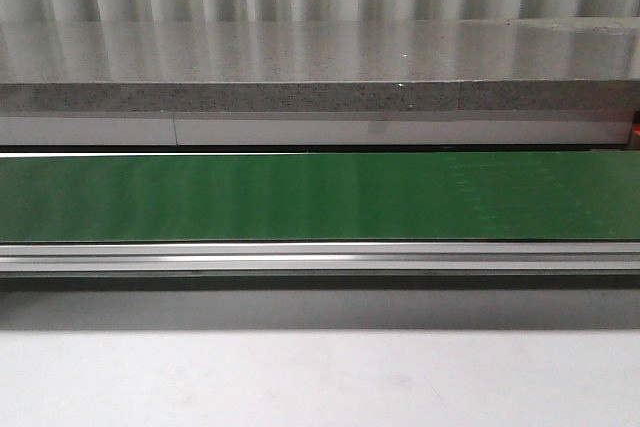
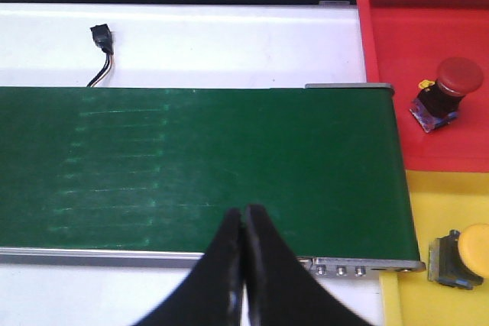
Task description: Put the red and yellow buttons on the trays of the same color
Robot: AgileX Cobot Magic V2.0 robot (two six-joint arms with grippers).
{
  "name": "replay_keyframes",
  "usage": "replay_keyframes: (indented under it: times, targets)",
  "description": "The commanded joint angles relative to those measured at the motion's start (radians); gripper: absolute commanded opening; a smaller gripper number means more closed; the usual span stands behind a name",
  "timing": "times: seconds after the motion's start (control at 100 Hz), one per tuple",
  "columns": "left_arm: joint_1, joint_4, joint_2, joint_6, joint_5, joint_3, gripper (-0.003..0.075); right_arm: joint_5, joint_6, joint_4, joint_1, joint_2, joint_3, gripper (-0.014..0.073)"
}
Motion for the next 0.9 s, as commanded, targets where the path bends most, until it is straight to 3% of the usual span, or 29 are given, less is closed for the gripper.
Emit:
replay_keyframes:
  times: [0.0,0.15,0.25,0.32,0.43,0.5,0.57,0.75,0.89]
  targets:
    - [-0.006,-0.009,0.008,-0.001,-0.077,-0.024,-0.0020,-0.053,-0.009,0.002,0.001,-0.010,-0.025,-0.0067]
    - [-0.006,-0.009,0.008,-0.001,-0.077,-0.024,-0.0008,-0.053,-0.009,0.002,0.001,-0.010,-0.025,-0.0067]
    - [-0.006,-0.009,0.008,-0.001,-0.075,-0.024,0.0092,-0.053,-0.009,0.002,0.001,-0.010,-0.025,-0.0067]
    - [-0.006,-0.011,0.008,-0.001,-0.071,-0.024,0.0228,-0.053,-0.009,0.002,0.001,-0.010,-0.025,-0.0067]
    - [-0.006,-0.011,0.008,-0.001,-0.071,-0.024,0.0529,-0.053,-0.009,0.002,0.001,-0.010,-0.025,-0.0067]
    - [-0.006,-0.013,0.008,-0.001,-0.076,-0.024,0.0650,-0.053,-0.009,0.002,0.001,-0.010,-0.025,-0.0067]
    - [-0.006,-0.015,0.008,-0.001,-0.075,-0.024,0.0687,-0.053,-0.009,0.002,0.001,-0.010,-0.025,-0.0067]
    - [-0.004,-0.011,0.013,-0.032,-0.100,-0.026,0.0656,-0.053,-0.009,0.002,0.001,-0.010,-0.025,-0.0067]
    - [0.033,0.123,0.071,-0.298,-0.158,-0.030,0.0656,-0.052,-0.009,0.002,0.001,-0.010,-0.025,-0.0067]
